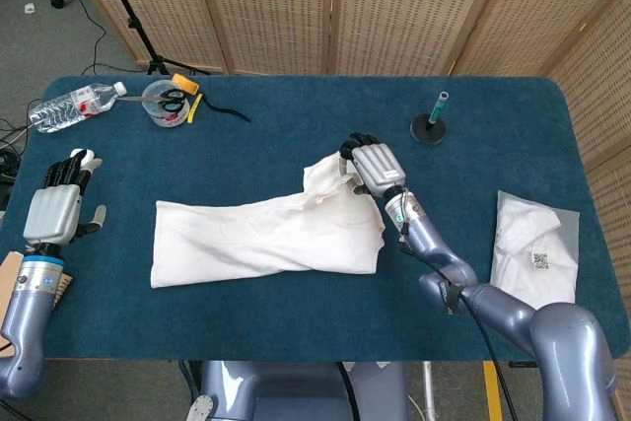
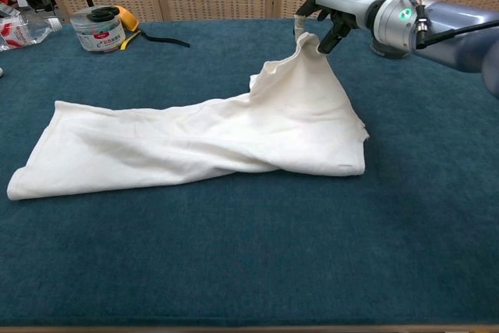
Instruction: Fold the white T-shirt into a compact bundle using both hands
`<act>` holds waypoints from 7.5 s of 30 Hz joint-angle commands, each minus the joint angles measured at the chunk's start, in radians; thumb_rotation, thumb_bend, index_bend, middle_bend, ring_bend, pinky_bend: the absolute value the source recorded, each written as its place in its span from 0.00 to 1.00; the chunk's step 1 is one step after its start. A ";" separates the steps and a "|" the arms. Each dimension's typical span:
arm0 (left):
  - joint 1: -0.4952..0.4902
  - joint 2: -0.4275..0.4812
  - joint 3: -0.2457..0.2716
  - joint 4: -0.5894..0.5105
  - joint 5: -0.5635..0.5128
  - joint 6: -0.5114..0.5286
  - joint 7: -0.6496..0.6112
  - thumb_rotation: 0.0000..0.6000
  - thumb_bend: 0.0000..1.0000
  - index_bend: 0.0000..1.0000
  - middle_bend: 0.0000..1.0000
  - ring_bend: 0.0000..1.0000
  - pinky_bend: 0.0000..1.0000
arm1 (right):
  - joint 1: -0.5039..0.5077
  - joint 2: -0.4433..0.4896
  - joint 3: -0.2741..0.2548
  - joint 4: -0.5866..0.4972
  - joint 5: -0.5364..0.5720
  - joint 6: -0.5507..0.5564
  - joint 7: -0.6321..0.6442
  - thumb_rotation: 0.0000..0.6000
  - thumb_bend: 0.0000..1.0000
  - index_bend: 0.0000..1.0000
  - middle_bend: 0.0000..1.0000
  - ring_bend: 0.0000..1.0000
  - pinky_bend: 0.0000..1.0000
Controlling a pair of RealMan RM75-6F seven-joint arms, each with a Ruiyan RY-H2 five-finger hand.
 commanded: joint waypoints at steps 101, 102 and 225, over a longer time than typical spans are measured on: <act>-0.315 -0.303 -0.019 0.357 -0.483 -0.412 0.327 1.00 0.40 0.35 0.00 0.00 0.00 | -0.720 0.536 -0.230 -0.617 -0.300 0.717 -0.003 1.00 0.00 0.00 0.00 0.00 0.00; -0.316 -0.308 -0.018 0.362 -0.483 -0.412 0.324 1.00 0.40 0.35 0.00 0.00 0.00 | -0.720 0.536 -0.229 -0.618 -0.301 0.716 -0.002 1.00 0.00 0.00 0.00 0.00 0.00; -0.279 -0.255 -0.142 0.247 -0.057 -0.304 -0.051 1.00 0.65 0.77 0.00 0.00 0.00 | -0.740 0.562 -0.184 -0.625 -0.314 0.702 0.089 1.00 0.00 0.00 0.00 0.00 0.00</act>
